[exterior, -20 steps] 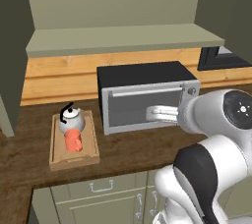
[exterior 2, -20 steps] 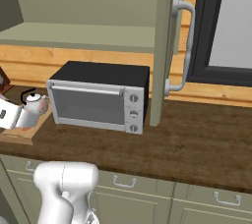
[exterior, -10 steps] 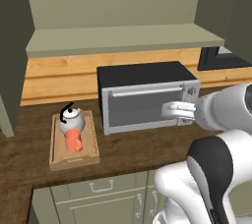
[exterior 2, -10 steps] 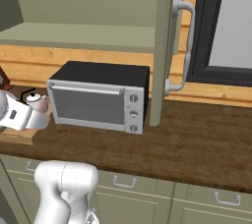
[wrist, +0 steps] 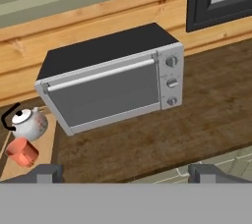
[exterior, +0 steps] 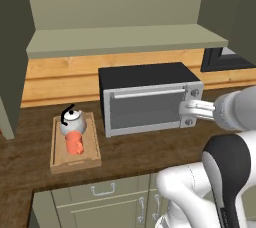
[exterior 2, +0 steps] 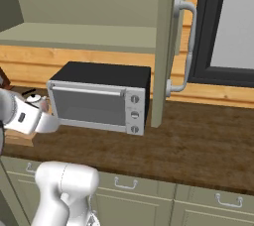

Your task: Pick the kettle from the counter and place it on the tray. Then pick the mug from the cabinet and place it on the tray. Then close the cabinet doors.

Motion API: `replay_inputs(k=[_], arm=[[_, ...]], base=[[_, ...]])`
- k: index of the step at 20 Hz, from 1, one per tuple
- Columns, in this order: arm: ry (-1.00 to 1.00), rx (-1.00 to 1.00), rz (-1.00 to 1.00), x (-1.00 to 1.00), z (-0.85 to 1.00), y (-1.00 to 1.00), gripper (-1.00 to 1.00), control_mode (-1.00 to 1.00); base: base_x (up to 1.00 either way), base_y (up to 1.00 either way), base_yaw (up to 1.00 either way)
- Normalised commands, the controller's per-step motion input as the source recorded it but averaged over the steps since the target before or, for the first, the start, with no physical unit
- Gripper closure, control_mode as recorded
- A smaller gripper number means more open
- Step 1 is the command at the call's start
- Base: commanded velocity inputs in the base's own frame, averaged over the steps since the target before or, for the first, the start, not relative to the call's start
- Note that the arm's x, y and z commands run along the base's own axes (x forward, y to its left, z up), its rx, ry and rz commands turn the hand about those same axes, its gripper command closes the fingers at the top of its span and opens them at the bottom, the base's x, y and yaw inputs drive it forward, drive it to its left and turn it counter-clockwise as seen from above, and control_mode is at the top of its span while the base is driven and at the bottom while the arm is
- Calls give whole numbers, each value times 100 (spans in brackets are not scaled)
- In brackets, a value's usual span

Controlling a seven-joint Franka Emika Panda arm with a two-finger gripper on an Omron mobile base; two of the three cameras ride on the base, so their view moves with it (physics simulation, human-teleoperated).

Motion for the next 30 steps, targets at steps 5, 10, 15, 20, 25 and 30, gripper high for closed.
replay_inputs(k=[5,10,15,20,25,30], arm=[[-2,0,-6,-7,3,-29,-100,-100],[-3,0,-6,-4,3,-24,-100,-100],[-4,0,-8,-1,3,-15,-100,-100],[-4,2,-11,-4,4,-11,-100,-100],[-4,4,-17,-10,1,-2,-100,-100],[-9,9,-19,-11,5,-14,-100,-100]], base=[[0,0,0],[0,0,0],[0,0,0],[0,0,0],[0,0,0],[0,0,0]])
